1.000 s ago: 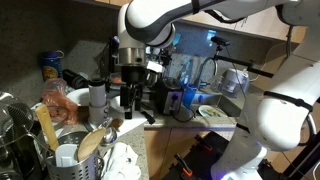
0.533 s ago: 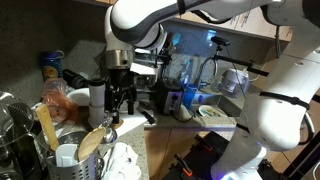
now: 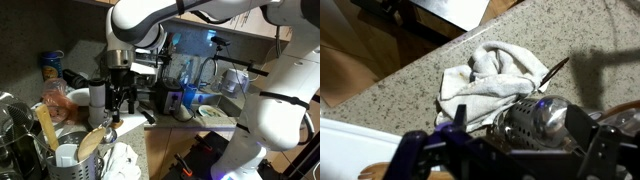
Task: Pick up the light blue whisk, stir in the white bowl and put the whisk back in the utensil rack.
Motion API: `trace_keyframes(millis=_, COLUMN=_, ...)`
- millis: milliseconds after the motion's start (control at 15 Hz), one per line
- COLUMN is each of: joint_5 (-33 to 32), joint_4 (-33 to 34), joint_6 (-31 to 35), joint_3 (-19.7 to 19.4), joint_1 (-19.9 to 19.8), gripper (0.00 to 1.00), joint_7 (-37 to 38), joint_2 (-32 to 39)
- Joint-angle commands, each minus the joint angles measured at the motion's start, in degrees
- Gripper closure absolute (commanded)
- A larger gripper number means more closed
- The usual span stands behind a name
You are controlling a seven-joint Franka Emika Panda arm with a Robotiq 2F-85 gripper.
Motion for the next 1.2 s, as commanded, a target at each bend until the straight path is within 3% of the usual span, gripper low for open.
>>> trace_keyframes(millis=0, joint_5=-1.9, joint_4=0.8, joint_6=0.0, joint_3=1.1, joint_1=0.2, gripper=0.0, joint_7=4.5, joint_2=1.3)
trace_keyframes(millis=533, joint_5=-9.8, joint_4=1.9, joint_6=-0.9, joint_3=1.9, joint_1=0.5, gripper=0.0, joint_7=16.1, joint_2=3.0)
trace_keyframes(millis=1133, joint_5=-6.9, joint_4=3.2, joint_6=3.7, joint_3=1.9, joint_1=0.7, gripper=0.0, joint_7=21.9, joint_2=2.8)
